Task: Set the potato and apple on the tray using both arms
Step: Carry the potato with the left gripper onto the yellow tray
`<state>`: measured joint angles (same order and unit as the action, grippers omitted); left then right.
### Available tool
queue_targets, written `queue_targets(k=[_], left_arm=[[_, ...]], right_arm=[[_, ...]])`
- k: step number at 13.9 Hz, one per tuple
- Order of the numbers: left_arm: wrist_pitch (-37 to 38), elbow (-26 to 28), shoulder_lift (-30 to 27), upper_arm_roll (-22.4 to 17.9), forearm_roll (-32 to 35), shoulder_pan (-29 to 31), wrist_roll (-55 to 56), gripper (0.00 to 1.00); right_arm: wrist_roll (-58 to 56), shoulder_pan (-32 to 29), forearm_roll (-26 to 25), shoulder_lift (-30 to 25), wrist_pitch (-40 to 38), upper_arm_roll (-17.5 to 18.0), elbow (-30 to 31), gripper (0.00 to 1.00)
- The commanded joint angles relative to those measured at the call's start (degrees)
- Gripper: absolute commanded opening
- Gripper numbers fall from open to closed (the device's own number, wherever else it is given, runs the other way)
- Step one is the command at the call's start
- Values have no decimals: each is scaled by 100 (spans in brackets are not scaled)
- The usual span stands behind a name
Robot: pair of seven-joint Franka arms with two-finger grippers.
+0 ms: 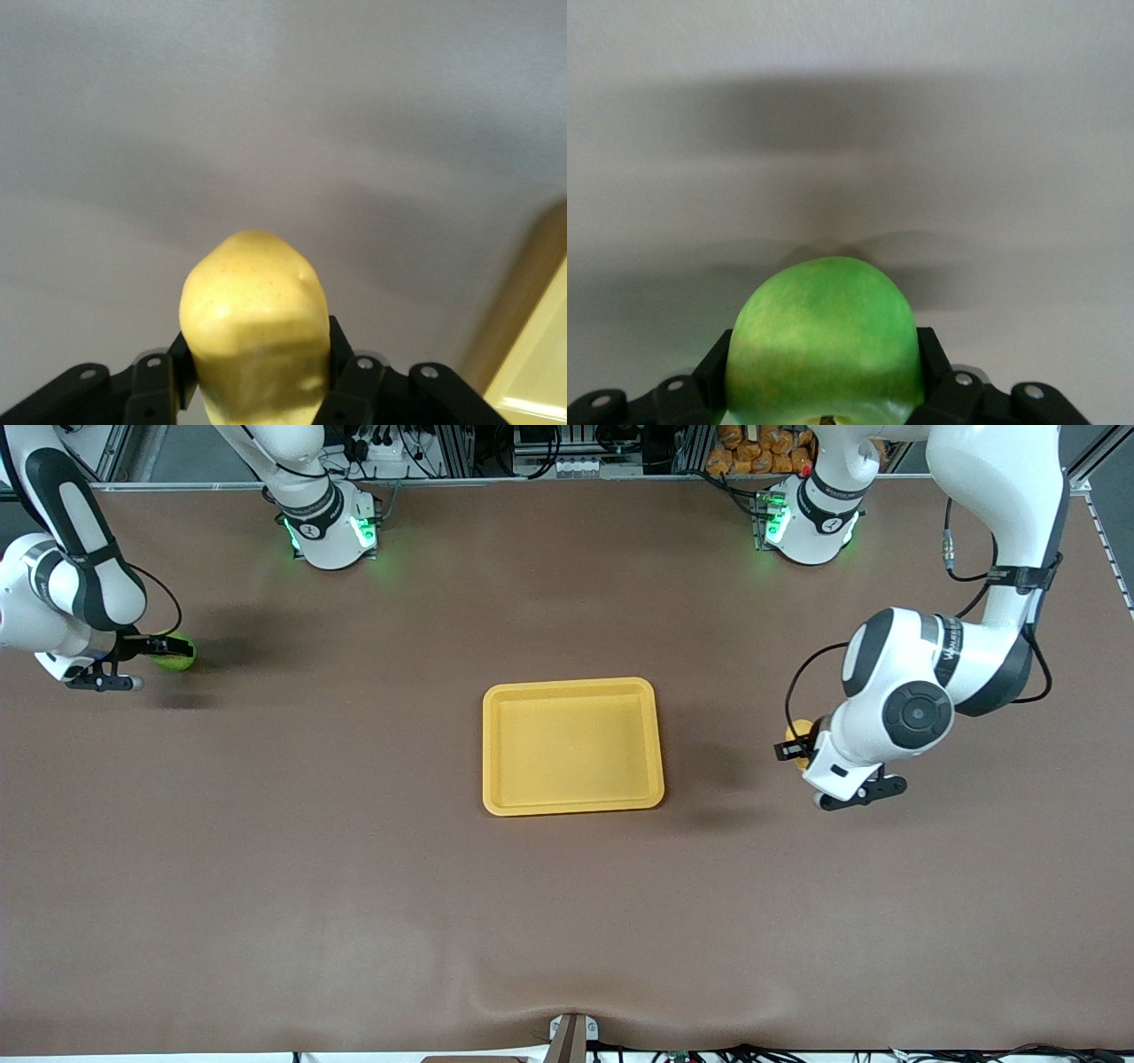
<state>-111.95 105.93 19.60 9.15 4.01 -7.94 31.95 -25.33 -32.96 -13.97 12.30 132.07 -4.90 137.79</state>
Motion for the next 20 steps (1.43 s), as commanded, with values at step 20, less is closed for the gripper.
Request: queue_targets(k=[20], left_arm=[[288,-757,974,518,898,-1728,3316,0]], right_arm=[[116,2074,1186,933,-2466,15,-3355,0]])
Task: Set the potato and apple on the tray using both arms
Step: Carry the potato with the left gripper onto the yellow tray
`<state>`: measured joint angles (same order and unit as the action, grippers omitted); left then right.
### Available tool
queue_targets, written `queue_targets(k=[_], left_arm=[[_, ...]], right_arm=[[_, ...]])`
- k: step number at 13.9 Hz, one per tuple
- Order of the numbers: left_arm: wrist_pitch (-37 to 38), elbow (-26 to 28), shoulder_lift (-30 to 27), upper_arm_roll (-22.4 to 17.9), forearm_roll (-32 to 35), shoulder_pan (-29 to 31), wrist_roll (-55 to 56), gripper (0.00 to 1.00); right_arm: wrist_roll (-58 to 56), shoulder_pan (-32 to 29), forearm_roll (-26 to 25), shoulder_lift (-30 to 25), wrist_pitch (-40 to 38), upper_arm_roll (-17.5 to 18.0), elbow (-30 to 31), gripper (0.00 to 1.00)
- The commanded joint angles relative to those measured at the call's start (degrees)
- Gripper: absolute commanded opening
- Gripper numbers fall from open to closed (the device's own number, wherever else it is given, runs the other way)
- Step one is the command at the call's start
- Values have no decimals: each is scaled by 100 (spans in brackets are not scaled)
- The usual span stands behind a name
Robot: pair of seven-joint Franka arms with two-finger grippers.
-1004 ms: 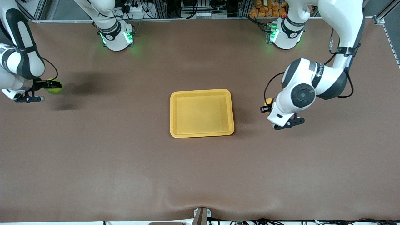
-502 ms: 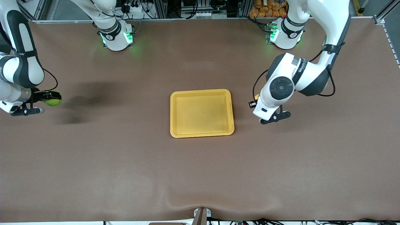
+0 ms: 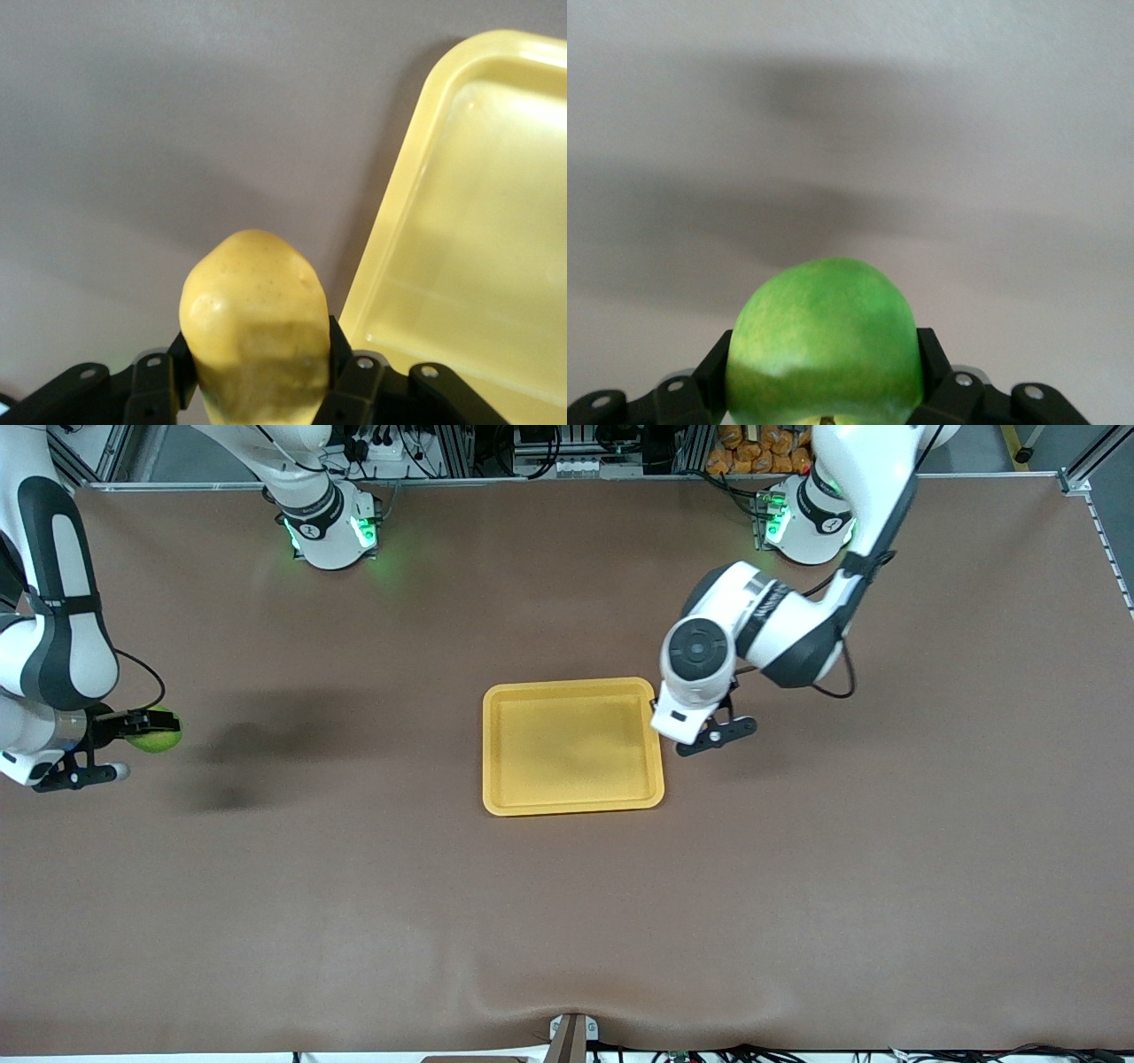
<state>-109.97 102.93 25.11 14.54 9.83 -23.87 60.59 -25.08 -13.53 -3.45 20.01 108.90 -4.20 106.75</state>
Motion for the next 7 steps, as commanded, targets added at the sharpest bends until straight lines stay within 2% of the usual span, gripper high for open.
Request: queue_targets(k=[1,3,5,7], left_arm=[[47,-528,529,-21,387,-275,593,0],[20,-904,827,-30,423,-469,996,0],[11,-1545,1266,-48,545,-627,1602,0],[-347,-1724,1557,-83,1245,-907,2391,0]], right_arm=[[178,209,142,161,-150,-54,-277,0],[380,394,186,170,-167,-54,-364,0],[695,596,204,170,-237,-54,-444,0],[959,780,222,188,-237,-54,-479,0]])
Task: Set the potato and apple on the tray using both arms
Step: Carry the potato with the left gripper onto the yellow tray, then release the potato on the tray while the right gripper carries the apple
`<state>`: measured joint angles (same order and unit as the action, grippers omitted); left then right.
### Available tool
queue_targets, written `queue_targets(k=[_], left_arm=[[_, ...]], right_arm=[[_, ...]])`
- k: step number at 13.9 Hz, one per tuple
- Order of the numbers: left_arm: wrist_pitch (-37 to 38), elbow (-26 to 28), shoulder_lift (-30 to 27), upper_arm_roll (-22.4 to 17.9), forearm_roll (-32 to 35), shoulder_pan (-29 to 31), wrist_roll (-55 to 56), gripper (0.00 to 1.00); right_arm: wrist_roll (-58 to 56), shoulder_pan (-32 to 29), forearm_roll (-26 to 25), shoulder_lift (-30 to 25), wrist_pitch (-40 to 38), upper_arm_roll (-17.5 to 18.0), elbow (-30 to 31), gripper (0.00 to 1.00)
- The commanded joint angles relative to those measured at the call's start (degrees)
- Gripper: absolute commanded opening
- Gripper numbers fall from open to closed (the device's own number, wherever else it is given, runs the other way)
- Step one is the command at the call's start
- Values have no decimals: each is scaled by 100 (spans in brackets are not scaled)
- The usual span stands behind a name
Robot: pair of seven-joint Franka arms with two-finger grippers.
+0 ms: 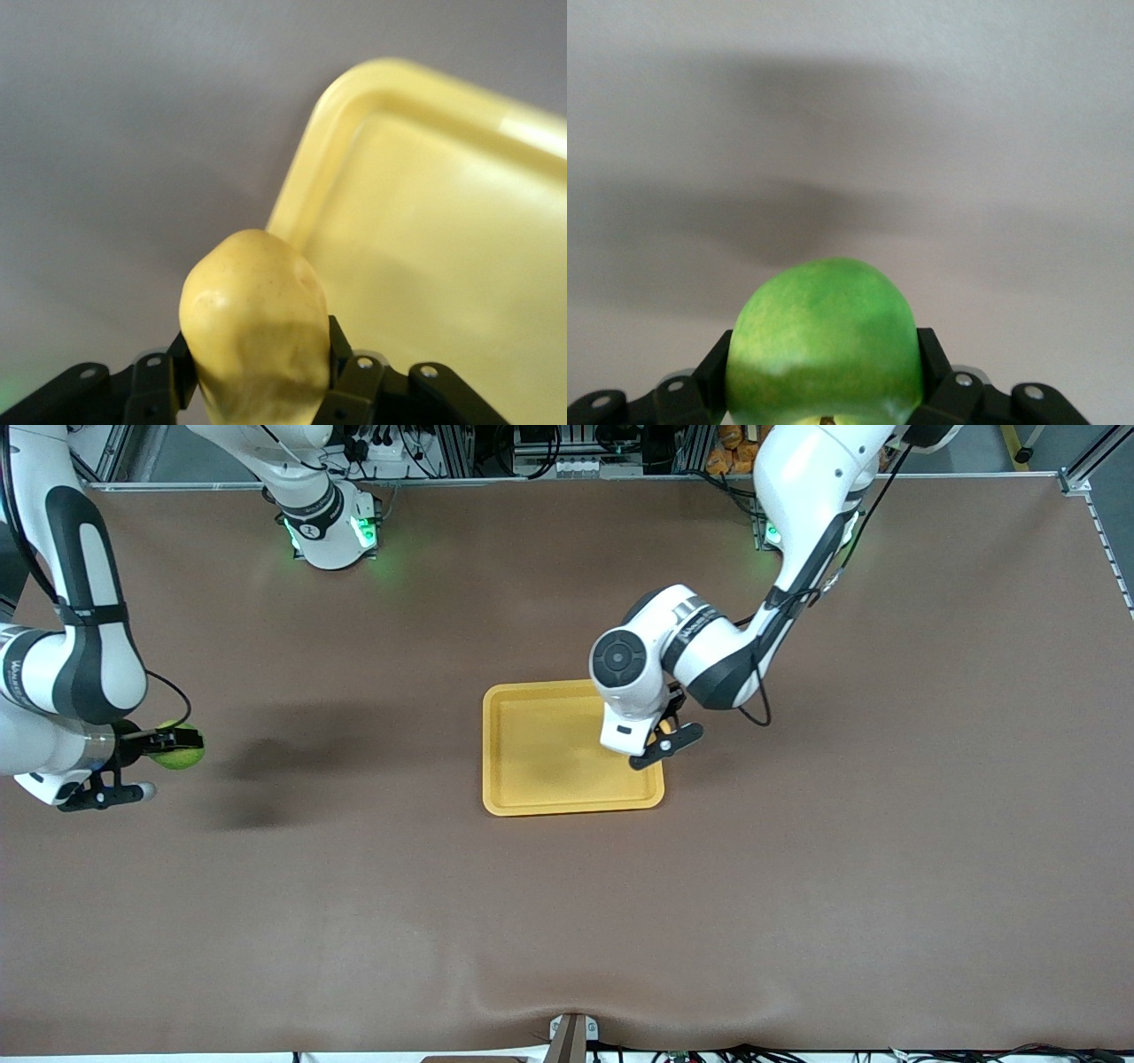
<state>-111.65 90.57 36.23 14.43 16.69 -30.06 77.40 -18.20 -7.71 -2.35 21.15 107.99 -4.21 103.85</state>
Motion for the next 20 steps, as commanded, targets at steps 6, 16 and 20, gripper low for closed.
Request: queue_targets(k=[6,16,20], left_arm=[[-287,-479,656,-71,906,-334,1295,0],[-261,-479,657,-63,924,-255,1172,100],[72,-488,429,-36,679,-141,857,100]], right_arm=[[1239,902,753,117,-138,-54,-208,0],[2663,1790,955,170,-156,-54,-252,0],[3242,2202,1220,170,-261,-54,-243,0]])
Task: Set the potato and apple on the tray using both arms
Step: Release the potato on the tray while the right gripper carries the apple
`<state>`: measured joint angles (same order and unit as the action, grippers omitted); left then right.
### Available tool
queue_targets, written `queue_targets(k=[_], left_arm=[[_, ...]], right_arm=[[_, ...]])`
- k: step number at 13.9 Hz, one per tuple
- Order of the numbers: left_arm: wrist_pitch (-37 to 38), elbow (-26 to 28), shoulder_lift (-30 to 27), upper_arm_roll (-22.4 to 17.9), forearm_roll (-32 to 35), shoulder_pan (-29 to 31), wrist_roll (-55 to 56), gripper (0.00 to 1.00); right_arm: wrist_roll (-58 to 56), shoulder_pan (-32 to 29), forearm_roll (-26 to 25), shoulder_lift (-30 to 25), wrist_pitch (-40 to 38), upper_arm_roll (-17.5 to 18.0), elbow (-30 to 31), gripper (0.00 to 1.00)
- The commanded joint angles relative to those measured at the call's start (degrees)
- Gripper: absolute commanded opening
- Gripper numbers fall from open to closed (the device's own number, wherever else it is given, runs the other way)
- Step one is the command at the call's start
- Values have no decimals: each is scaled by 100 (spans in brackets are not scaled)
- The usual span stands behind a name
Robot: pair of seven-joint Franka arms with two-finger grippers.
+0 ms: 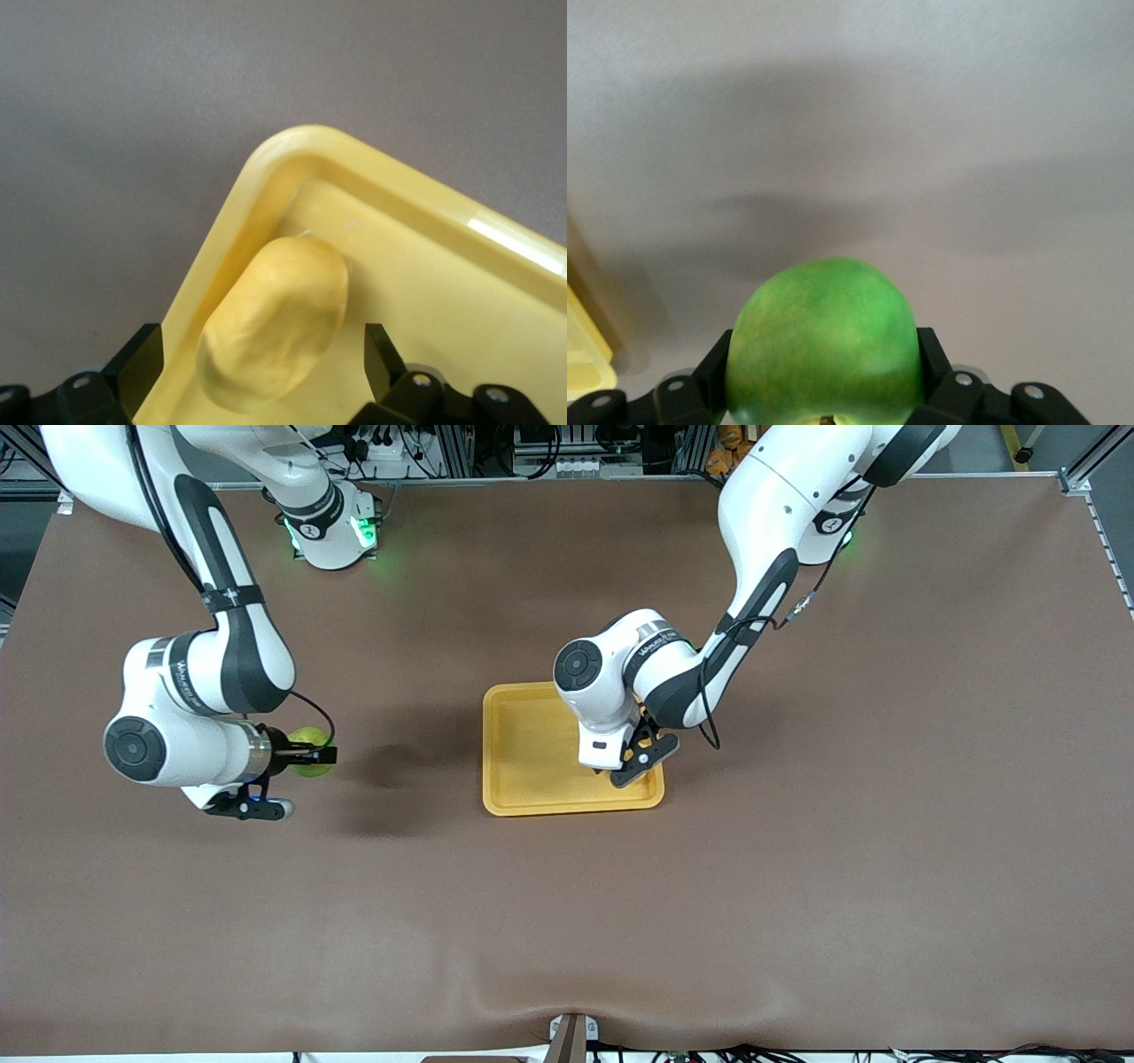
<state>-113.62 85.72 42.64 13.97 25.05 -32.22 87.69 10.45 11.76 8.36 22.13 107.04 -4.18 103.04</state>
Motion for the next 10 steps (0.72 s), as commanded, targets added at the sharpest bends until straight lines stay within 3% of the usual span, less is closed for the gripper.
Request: queue_targets(k=[1,4,8,10], left_arm=[[348,6,-377,18,-289,163,-251,100],[708,6,-931,18,-755,566,-777,100],[1244,41,-1582,35,-1239,1524,-2445,100],[1482,59,-1828,35,-1415,1963,-3271,100]], right_arm=[[579,387,158,73,-166,-57,-161,0],[1081,774,437,81,-157,-57,-152,0],[1740,1241,719,257,79,-57,-187,0],[1960,1434,1149,423,325,-57,-187,0]])
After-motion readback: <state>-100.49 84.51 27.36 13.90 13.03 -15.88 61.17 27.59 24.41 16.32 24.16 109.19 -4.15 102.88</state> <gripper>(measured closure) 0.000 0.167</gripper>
